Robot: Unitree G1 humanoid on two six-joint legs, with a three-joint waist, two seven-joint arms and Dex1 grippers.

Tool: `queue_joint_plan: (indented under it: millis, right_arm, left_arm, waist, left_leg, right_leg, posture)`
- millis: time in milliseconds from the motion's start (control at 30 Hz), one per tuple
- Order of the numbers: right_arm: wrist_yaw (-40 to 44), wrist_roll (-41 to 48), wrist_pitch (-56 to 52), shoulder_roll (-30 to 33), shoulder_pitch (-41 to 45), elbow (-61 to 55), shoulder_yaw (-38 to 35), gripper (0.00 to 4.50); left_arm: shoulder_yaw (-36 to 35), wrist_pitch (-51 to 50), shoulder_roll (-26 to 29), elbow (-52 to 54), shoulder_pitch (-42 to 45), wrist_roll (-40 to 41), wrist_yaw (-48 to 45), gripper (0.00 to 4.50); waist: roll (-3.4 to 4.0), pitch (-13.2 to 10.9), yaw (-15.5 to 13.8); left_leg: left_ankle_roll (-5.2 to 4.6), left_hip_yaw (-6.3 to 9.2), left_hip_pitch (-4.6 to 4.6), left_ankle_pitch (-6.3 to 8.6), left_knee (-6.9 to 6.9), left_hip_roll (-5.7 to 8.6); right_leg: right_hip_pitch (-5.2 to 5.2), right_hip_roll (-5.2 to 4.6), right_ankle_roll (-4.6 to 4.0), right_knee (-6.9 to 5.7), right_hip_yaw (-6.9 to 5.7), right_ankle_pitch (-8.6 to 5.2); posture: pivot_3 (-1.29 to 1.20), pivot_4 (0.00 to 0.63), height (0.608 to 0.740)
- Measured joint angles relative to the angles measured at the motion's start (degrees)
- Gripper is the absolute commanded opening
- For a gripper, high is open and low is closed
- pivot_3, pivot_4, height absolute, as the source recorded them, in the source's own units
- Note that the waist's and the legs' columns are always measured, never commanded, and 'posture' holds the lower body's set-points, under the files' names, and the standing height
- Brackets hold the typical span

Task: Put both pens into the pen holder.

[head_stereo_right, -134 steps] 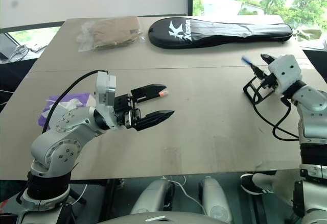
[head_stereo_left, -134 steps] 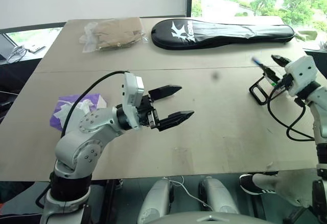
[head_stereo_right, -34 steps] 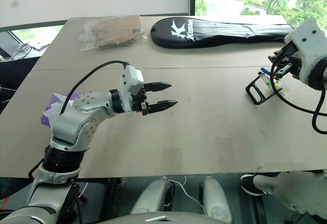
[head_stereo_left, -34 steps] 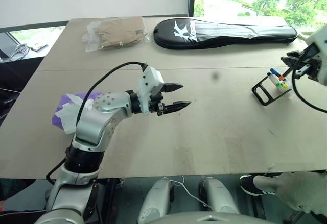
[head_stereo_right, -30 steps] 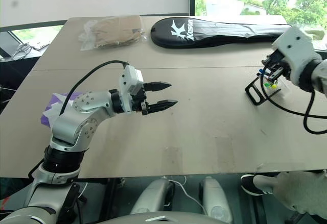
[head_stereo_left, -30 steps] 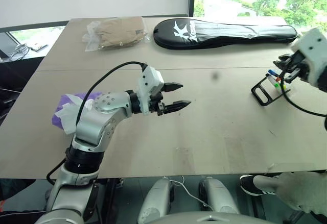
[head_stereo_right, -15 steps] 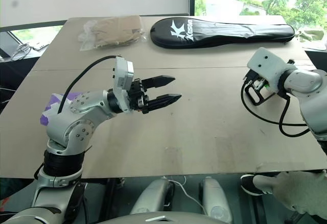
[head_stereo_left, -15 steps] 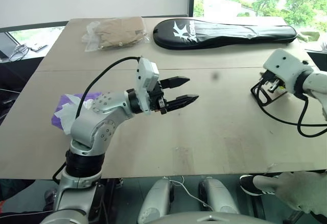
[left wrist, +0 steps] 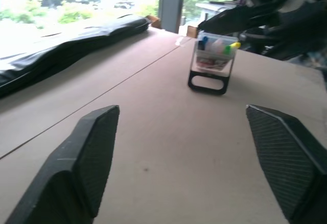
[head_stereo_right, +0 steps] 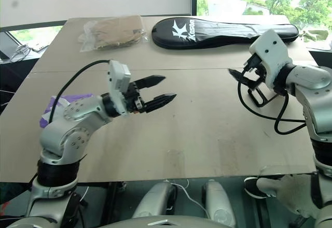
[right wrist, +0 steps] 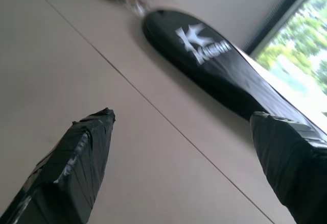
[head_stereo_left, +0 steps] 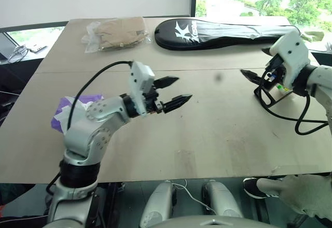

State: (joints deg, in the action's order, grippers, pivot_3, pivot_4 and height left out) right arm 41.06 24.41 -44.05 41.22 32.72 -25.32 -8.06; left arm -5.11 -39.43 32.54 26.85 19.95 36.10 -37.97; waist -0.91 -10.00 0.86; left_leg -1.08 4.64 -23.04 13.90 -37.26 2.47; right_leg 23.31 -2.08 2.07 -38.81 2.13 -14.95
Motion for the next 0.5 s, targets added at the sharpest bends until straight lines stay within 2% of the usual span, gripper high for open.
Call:
queue_joint_plan:
  millis: [133,200,233,333,433,500]
  right_arm:
    - [-1.35,3.1,1.47,-5.11,-7.95,-4.45,0.94,4.5]
    - [-2.98,2.53,3.19,-7.19,-15.83,-6.37,1.38,4.5]
    - [-3.23,2.32,3.46,-7.55,-18.38,-6.43,1.59,4.5]
    - [-3.29,1.25,7.28,-7.9,-33.09,-8.5,-0.02,4.5]
    - [-3.03,-0.02,10.59,-6.98,-42.6,-10.18,-4.1,4.5]
    - [-2.77,-0.92,12.72,-6.2,-45.75,-10.75,-6.47,4.5]
  left_arm:
    - [-1.63,-1.92,0.56,4.05,-4.6,-1.18,5.38,4.44]
    - [-2.02,-2.78,0.69,7.12,-10.18,-1.74,7.83,4.44]
    - [-2.26,-3.09,0.68,7.68,-11.86,-1.77,8.41,4.44]
    - [-6.69,-3.64,1.13,12.05,-21.39,-1.7,9.93,4.44]
    - [-10.86,-3.63,1.31,14.91,-28.46,-1.01,10.15,4.44]
    - [-12.51,-3.56,1.39,15.93,-31.5,-0.52,9.89,4.44]
  waist:
    - [-0.09,0.06,-0.65]
    - [-0.13,0.08,-0.71]
    - [-0.12,0.07,-0.72]
    - [-0.09,0.07,-0.79]
    - [-0.03,0.07,-0.66]
    - [-0.03,0.08,-0.58]
  left_leg:
    - [-0.02,0.06,0.0,0.01,-0.08,0.13]
    - [-0.04,0.06,0.02,0.03,-0.06,0.13]
    - [-0.03,0.05,0.01,0.02,-0.06,0.13]
    - [-0.02,0.04,0.02,0.02,0.05,0.08]
    - [-0.05,-0.04,0.18,0.04,0.05,0.06]
    - [-0.05,-0.04,0.37,0.04,0.0,0.02]
  right_leg:
    - [-0.07,-0.15,0.01,0.02,-0.06,0.01]
    - [-0.1,-0.17,0.01,0.04,-0.06,0.0]
    - [-0.08,-0.16,0.01,0.03,-0.05,0.0]
    - [-0.02,-0.13,-0.01,0.02,-0.03,-0.01]
    - [-0.13,-0.13,0.0,-0.01,0.03,-0.02]
    - [-0.32,-0.07,0.0,0.03,0.02,-0.04]
  posture:
    - [0.0,0.15,0.74]
    - [0.0,0.15,0.74]
    - [0.0,0.15,0.74]
    - [0.0,0.15,0.74]
    - [0.0,0.15,0.74]
    - [0.0,0.15,0.74]
